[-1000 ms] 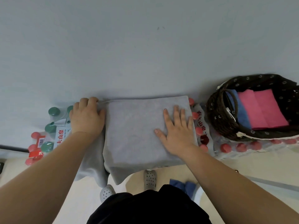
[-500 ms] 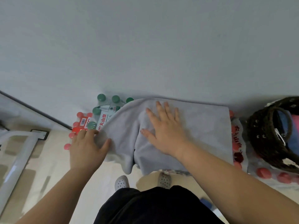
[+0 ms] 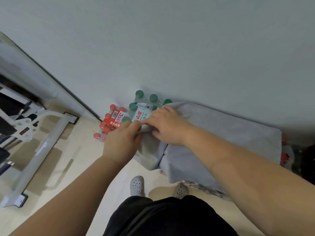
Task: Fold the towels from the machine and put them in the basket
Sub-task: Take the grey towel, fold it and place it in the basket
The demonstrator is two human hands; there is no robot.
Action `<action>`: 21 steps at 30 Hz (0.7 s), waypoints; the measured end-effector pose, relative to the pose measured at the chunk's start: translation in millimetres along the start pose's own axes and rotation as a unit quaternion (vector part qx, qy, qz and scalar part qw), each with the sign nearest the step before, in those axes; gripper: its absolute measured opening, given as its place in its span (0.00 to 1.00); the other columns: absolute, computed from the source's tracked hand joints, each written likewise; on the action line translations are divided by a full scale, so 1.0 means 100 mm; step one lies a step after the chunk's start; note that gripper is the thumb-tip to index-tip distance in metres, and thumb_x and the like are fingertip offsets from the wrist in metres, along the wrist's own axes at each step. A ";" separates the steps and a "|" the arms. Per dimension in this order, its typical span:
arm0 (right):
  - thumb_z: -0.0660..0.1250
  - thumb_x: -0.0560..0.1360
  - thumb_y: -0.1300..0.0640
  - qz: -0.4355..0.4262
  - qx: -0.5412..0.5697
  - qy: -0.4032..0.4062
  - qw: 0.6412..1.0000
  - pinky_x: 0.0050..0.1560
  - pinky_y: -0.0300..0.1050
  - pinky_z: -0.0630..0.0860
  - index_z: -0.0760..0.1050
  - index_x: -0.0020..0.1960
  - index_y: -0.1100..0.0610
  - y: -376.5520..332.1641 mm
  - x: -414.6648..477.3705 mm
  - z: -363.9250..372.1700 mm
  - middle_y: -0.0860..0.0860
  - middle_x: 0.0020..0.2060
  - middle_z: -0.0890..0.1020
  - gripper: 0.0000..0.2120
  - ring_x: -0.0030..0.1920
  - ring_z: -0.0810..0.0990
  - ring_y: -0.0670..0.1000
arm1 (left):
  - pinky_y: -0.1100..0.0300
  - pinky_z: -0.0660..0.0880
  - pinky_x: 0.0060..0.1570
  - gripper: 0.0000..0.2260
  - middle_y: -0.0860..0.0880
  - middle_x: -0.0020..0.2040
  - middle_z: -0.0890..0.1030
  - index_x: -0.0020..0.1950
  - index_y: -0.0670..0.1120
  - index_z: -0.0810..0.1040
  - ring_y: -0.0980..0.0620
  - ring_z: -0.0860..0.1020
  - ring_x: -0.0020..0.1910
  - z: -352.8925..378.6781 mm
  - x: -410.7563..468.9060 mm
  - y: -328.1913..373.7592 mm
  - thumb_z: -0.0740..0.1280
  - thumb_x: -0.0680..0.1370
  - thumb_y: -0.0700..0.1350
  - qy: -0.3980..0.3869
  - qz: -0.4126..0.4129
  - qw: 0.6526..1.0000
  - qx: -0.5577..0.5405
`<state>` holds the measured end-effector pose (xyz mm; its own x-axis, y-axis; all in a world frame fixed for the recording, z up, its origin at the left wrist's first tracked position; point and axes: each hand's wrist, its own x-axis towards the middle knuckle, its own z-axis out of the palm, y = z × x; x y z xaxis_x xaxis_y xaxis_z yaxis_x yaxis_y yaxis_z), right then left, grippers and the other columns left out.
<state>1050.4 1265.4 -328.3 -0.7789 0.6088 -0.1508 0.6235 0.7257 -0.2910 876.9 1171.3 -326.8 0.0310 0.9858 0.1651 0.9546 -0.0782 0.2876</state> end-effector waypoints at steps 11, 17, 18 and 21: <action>0.54 0.78 0.35 -0.010 -0.045 0.068 0.997 0.63 0.55 0.63 0.84 0.43 0.47 0.19 -0.57 0.36 0.43 0.40 0.80 0.24 0.52 0.73 0.53 | 0.56 0.74 0.34 0.09 0.50 0.37 0.80 0.43 0.46 0.80 0.45 0.76 0.36 0.23 -0.39 -0.17 0.75 0.66 0.43 -0.063 -0.150 0.986 -0.037; 0.58 0.80 0.46 0.033 -0.027 0.032 0.999 0.59 0.54 0.62 0.78 0.62 0.46 -0.05 -0.27 0.24 0.47 0.55 0.80 0.15 0.59 0.72 0.55 | 0.72 0.71 0.37 0.10 0.57 0.41 0.82 0.48 0.50 0.83 0.60 0.78 0.39 0.05 -0.35 0.00 0.72 0.71 0.36 -0.075 -0.194 0.950 -0.233; 0.59 0.80 0.48 0.033 0.024 0.012 0.999 0.62 0.53 0.61 0.73 0.69 0.44 -0.11 -0.22 0.20 0.46 0.63 0.77 0.18 0.64 0.69 0.54 | 0.71 0.72 0.37 0.11 0.57 0.42 0.83 0.49 0.50 0.83 0.60 0.78 0.39 -0.01 -0.32 0.05 0.71 0.72 0.35 -0.087 -0.192 0.939 -0.273; 0.61 0.78 0.54 0.012 0.163 -0.018 0.986 0.67 0.51 0.59 0.70 0.72 0.41 -0.20 -0.11 0.07 0.44 0.72 0.69 0.23 0.71 0.63 0.51 | 0.61 0.78 0.45 0.13 0.54 0.46 0.85 0.53 0.50 0.84 0.55 0.81 0.44 -0.14 -0.24 0.17 0.69 0.75 0.34 -0.091 -0.169 0.914 -0.357</action>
<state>1046.0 1241.7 -327.7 -0.7696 0.6084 -0.1938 0.5919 0.5659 -0.5740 888.0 1143.7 -312.3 -0.1190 0.9748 -0.1885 0.4848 0.2227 0.8458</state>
